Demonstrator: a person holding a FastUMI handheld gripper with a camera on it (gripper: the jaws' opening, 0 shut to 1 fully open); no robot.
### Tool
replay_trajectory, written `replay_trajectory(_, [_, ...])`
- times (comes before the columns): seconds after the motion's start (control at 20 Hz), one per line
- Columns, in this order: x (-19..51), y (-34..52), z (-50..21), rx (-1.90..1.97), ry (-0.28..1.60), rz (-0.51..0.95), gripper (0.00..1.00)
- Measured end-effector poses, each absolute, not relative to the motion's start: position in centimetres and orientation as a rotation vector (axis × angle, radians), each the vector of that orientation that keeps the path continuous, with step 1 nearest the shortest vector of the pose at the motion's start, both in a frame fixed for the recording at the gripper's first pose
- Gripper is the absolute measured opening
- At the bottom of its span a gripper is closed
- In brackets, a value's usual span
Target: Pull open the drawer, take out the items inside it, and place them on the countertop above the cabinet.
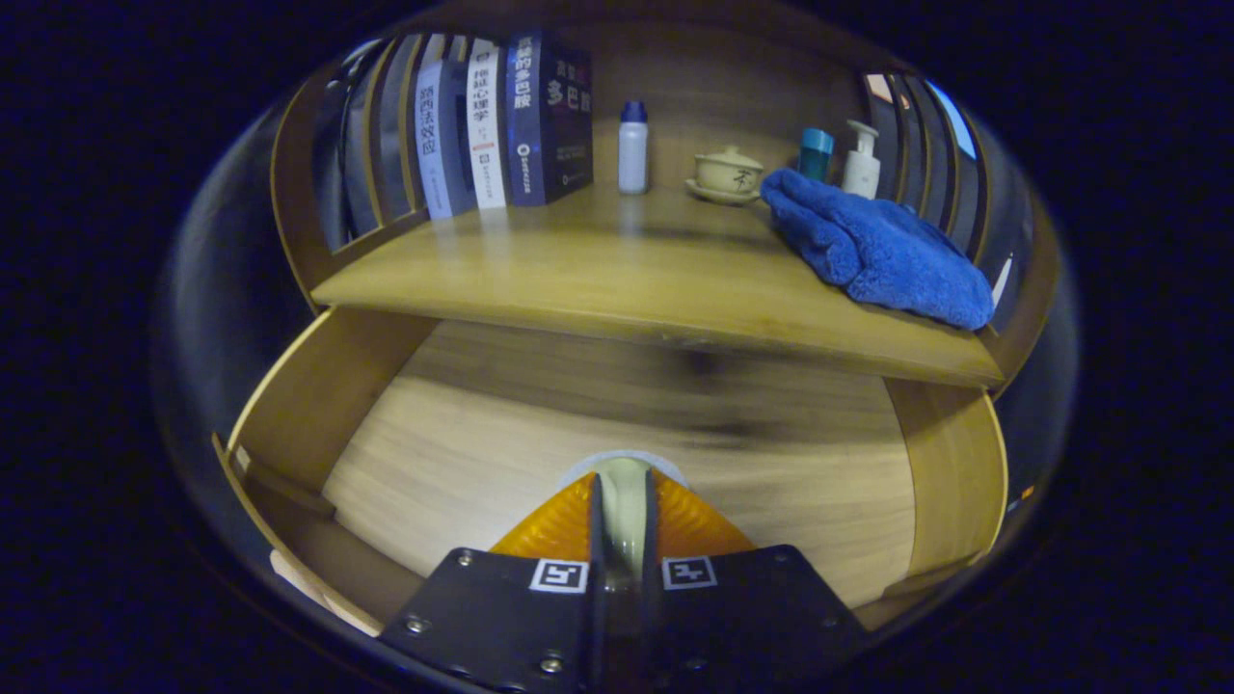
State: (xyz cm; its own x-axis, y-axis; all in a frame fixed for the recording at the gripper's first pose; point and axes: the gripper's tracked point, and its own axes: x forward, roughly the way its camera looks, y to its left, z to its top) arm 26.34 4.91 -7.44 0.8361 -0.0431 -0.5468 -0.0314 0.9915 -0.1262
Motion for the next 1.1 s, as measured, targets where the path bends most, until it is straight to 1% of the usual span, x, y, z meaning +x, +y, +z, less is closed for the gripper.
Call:
replay_trajectory(0.2, [25.7, 5.5, -4.3, -0.154, 0.493, 0.008, 0.14])
replay_trajectory(0.5, [24.3, 7.0, -0.6, -0.111, 0.427, 0.052, 0.14])
replay_trajectory(0.8, [23.7, 7.8, 3.6, -0.102, 0.320, 0.072, 0.14])
replay_trajectory(1.1, [25.4, 7.2, 8.3, -0.107, 0.191, 0.032, 0.14])
